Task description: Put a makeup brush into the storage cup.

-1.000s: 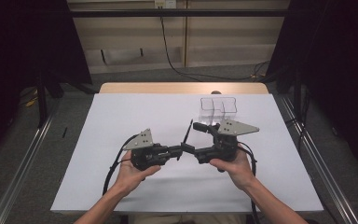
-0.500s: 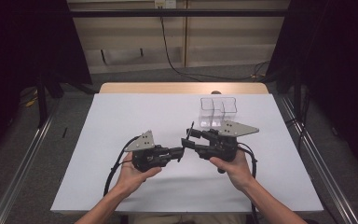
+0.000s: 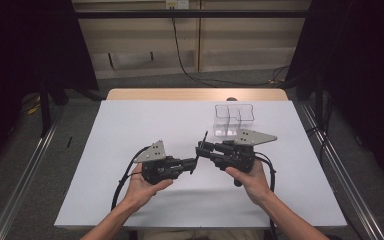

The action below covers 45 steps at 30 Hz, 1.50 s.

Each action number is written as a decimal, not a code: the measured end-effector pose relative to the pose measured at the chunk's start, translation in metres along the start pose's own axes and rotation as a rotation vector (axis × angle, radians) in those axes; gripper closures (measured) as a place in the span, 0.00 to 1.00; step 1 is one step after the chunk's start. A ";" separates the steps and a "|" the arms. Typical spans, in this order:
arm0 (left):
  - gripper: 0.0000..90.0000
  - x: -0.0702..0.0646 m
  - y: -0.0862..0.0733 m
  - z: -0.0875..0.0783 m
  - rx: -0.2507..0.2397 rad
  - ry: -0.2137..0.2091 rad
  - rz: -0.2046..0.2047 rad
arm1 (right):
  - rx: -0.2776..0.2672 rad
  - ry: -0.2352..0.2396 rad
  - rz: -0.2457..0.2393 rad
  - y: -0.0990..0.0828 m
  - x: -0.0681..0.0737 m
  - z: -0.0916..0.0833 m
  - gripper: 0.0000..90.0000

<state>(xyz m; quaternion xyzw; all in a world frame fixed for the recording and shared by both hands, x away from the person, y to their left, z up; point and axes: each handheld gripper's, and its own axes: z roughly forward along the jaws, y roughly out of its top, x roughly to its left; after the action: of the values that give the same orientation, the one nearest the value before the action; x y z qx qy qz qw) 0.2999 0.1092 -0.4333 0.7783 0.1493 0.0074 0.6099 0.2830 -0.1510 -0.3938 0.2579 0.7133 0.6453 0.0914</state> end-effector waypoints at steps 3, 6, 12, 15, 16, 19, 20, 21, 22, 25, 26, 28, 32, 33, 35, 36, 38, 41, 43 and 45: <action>0.94 0.000 0.000 0.001 0.000 -0.001 0.001 | -0.003 0.003 0.007 0.000 -0.001 0.000 0.89; 0.94 0.000 -0.001 0.001 0.002 -0.001 0.005 | -0.005 0.006 0.011 0.000 -0.001 -0.001 0.90; 0.94 -0.001 -0.001 0.001 -0.001 -0.007 0.008 | 0.000 0.019 0.021 0.000 0.000 0.001 0.92; 0.93 -0.001 -0.002 0.000 -0.001 0.000 0.016 | 0.001 0.027 0.020 0.001 0.000 0.000 0.93; 0.93 -0.001 -0.002 0.001 0.001 0.004 0.018 | 0.004 0.031 0.023 0.001 0.001 0.001 0.93; 0.93 -0.001 -0.004 0.002 -0.004 0.006 0.015 | 0.014 0.027 0.018 0.001 0.002 0.001 0.93; 0.92 -0.001 -0.004 0.002 -0.006 0.008 0.016 | 0.012 0.027 0.016 0.001 0.002 0.002 0.93; 0.92 -0.001 -0.003 0.001 -0.005 0.009 0.019 | 0.012 0.025 0.015 0.001 0.002 0.001 0.93; 0.92 -0.001 -0.003 0.001 -0.006 0.011 0.020 | 0.011 0.027 0.015 0.001 0.003 0.001 0.93; 0.90 -0.001 -0.004 0.001 -0.011 0.021 0.018 | 0.014 0.026 0.009 0.002 0.002 0.001 0.93; 0.89 -0.001 -0.004 0.001 -0.012 0.020 0.018 | 0.013 0.025 0.007 0.003 0.002 0.000 0.93; 0.86 -0.001 -0.004 0.000 -0.018 0.031 0.022 | 0.007 0.026 0.011 0.003 0.002 -0.001 0.93; 0.81 0.000 -0.004 0.000 -0.022 0.042 0.024 | 0.009 0.027 0.007 0.003 0.003 0.000 0.93; 0.80 -0.001 -0.004 0.000 -0.027 0.048 0.023 | 0.011 0.027 0.006 0.003 0.003 0.000 0.93; 0.76 -0.001 -0.005 0.000 -0.032 0.060 0.022 | 0.010 0.029 0.009 0.003 0.003 -0.001 0.93; 0.73 0.000 -0.005 -0.001 -0.033 0.063 0.018 | 0.011 0.028 0.008 0.004 0.003 -0.001 0.93; 0.69 0.000 -0.005 -0.002 -0.041 0.072 0.013 | 0.007 0.025 0.007 0.004 0.002 -0.002 0.93; 0.62 0.001 -0.005 -0.004 -0.034 0.085 -0.010 | 0.001 0.026 0.013 0.005 0.001 -0.004 0.93; 0.58 0.001 -0.004 -0.006 -0.038 0.099 -0.008 | -0.003 0.024 0.016 0.006 0.000 -0.005 0.93; 0.52 0.000 -0.004 -0.007 -0.035 0.116 -0.005 | -0.006 0.017 0.013 0.007 -0.001 -0.007 0.93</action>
<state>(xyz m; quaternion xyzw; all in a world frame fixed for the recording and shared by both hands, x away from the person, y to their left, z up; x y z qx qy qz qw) 0.2979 0.1170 -0.4353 0.7653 0.1859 0.0536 0.6139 0.2821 -0.1577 -0.3856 0.2568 0.7102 0.6503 0.0819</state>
